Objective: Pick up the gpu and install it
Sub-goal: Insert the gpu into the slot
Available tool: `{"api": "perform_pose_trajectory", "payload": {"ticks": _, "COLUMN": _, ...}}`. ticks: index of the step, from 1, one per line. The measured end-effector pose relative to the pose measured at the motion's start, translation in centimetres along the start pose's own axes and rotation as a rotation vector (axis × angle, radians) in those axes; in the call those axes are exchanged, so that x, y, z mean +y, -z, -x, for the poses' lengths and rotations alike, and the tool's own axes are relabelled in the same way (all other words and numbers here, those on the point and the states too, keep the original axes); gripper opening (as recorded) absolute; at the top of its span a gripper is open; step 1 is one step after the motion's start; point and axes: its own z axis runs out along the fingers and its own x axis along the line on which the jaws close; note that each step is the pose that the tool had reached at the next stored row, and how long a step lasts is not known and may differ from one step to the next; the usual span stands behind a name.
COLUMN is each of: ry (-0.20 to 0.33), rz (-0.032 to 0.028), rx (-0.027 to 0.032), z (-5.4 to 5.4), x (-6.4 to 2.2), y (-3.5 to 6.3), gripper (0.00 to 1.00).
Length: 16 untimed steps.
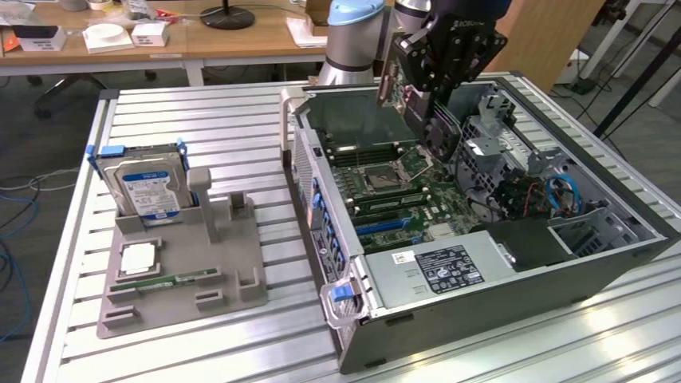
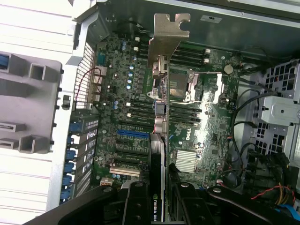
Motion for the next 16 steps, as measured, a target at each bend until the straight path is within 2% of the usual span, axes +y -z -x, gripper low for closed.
{"api": "perform_pose_trajectory", "payload": {"ticks": 16, "ry": 0.036, "rz": 0.0009, "rx": 0.0016, "z": 0.0, "x": 0.0, "y": 0.0, "gripper": 0.26}}
